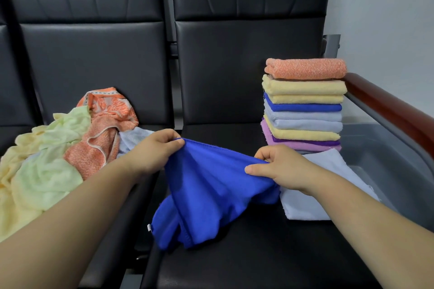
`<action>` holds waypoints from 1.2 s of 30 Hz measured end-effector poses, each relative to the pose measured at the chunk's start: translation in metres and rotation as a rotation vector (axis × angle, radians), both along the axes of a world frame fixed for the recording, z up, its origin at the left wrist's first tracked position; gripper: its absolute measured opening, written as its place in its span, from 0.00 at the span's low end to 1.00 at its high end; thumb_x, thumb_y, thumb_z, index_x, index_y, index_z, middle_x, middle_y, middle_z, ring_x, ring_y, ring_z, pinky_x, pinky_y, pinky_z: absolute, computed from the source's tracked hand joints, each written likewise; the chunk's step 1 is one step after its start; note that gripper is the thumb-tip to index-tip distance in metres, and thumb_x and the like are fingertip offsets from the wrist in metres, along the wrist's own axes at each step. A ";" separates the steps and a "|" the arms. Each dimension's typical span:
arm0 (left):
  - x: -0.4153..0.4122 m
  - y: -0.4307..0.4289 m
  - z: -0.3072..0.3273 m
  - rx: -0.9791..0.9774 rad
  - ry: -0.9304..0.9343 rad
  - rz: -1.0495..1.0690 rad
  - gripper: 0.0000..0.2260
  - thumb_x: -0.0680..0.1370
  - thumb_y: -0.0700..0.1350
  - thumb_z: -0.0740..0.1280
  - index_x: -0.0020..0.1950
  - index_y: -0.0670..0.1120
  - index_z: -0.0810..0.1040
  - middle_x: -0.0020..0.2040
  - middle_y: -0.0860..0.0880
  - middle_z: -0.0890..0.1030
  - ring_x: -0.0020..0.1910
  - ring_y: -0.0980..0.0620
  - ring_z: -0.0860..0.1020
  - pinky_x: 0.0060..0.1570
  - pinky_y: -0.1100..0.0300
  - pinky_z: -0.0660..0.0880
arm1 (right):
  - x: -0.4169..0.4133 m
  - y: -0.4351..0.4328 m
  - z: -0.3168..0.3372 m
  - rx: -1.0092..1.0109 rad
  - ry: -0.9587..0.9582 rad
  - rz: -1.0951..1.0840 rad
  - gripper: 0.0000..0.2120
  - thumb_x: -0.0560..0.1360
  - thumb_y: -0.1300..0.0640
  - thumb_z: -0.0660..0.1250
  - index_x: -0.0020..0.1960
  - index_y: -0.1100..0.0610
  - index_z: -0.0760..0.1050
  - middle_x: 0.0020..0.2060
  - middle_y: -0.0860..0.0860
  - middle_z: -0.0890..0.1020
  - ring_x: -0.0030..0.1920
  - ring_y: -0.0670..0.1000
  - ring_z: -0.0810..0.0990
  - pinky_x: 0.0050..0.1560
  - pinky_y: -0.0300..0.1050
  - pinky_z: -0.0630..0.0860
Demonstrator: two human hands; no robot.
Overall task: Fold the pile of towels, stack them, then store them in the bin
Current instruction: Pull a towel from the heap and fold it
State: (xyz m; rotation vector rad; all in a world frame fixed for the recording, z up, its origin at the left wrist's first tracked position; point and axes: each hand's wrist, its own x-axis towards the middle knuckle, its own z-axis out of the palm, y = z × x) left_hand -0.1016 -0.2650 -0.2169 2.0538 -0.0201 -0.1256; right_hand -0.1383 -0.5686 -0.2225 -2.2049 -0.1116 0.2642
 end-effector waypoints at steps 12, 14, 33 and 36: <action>0.002 0.053 -0.013 0.036 0.012 0.283 0.09 0.81 0.45 0.71 0.45 0.42 0.85 0.30 0.49 0.76 0.28 0.53 0.71 0.30 0.61 0.69 | 0.006 -0.031 -0.003 -0.016 0.100 -0.127 0.11 0.73 0.51 0.79 0.36 0.52 0.81 0.30 0.45 0.78 0.36 0.48 0.74 0.41 0.43 0.70; -0.002 0.056 -0.015 0.081 0.024 0.289 0.08 0.81 0.43 0.70 0.44 0.41 0.83 0.23 0.54 0.74 0.21 0.58 0.68 0.22 0.66 0.65 | 0.006 -0.031 -0.005 0.073 0.155 -0.171 0.14 0.74 0.53 0.79 0.32 0.50 0.80 0.31 0.47 0.76 0.35 0.50 0.70 0.40 0.45 0.69; 0.032 0.043 0.037 -0.940 -0.136 0.413 0.06 0.85 0.42 0.63 0.55 0.42 0.78 0.53 0.44 0.83 0.61 0.43 0.81 0.60 0.54 0.77 | 0.079 0.023 0.047 1.041 0.080 -0.492 0.22 0.84 0.67 0.63 0.77 0.62 0.66 0.60 0.57 0.82 0.51 0.52 0.84 0.58 0.47 0.77; 0.027 0.047 0.060 -0.928 -0.288 0.345 0.08 0.85 0.42 0.62 0.55 0.40 0.80 0.55 0.43 0.83 0.60 0.45 0.83 0.62 0.54 0.77 | 0.091 0.017 0.079 1.061 -0.085 -0.424 0.18 0.84 0.67 0.63 0.73 0.61 0.73 0.58 0.54 0.86 0.55 0.51 0.85 0.56 0.43 0.78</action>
